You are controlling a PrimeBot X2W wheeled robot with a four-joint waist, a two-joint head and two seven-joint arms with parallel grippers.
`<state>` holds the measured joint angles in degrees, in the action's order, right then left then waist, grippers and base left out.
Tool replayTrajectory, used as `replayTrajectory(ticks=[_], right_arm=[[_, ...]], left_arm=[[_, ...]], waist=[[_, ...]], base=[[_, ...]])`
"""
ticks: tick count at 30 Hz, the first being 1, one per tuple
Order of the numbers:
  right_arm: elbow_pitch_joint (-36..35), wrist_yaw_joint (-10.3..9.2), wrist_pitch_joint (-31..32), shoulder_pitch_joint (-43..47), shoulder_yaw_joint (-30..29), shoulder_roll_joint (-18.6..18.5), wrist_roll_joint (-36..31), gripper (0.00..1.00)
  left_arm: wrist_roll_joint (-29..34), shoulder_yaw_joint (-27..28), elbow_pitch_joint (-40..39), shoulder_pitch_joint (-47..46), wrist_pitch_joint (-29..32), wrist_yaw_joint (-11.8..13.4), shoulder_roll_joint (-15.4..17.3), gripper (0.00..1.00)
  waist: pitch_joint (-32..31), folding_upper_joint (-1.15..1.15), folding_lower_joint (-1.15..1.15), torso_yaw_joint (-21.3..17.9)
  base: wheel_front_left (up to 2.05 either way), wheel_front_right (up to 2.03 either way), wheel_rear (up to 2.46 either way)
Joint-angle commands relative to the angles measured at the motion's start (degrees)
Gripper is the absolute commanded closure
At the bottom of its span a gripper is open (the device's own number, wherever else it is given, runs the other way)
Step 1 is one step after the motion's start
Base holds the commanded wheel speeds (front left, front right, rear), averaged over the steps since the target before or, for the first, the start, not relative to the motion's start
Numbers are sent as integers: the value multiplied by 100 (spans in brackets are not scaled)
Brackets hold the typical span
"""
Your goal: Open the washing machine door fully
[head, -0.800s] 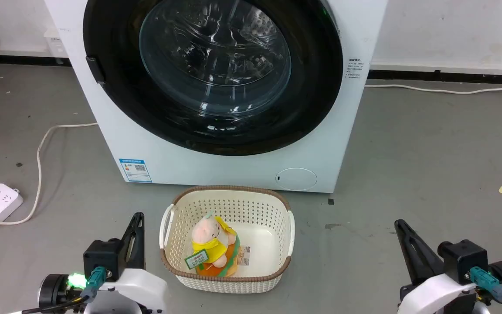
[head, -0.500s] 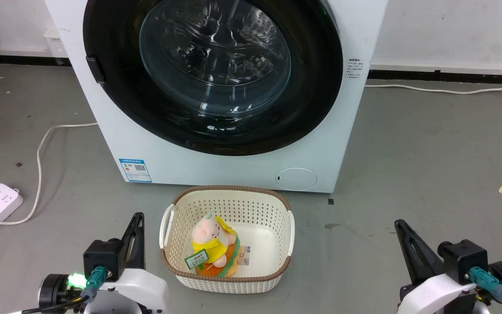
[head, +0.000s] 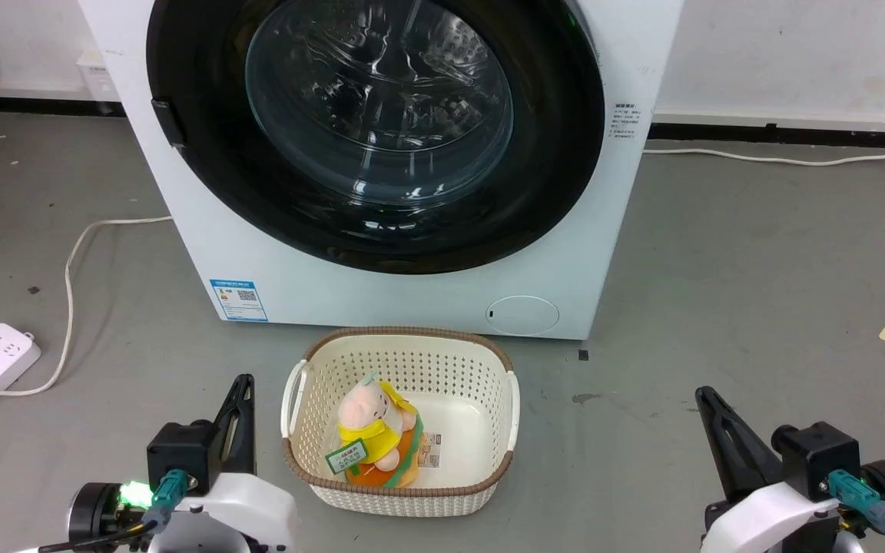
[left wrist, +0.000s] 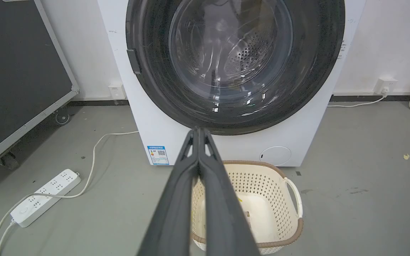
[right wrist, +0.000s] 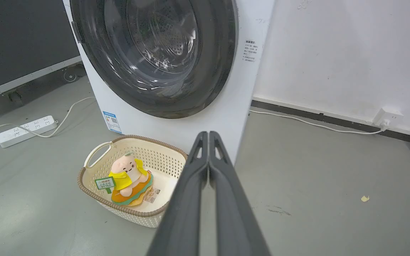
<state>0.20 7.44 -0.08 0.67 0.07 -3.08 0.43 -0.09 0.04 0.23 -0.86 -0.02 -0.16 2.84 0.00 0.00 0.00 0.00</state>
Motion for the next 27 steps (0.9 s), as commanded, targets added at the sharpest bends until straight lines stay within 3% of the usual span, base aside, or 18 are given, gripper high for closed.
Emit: replayTrajectory(ticks=[1, 27], right_arm=[[-20, 5, 8, -67, -7, 21, -43, 100], [-20, 5, 8, -67, -7, 21, -43, 100]], left_arm=[[9, -4, -23, 86, 2, 16, 4, 100], [9, -4, -23, 86, 2, 16, 4, 100]], waist=[[0, 0, 0, 0], [0, 0, 0, 0]], base=[[0, 0, 0], [0, 0, 0]])
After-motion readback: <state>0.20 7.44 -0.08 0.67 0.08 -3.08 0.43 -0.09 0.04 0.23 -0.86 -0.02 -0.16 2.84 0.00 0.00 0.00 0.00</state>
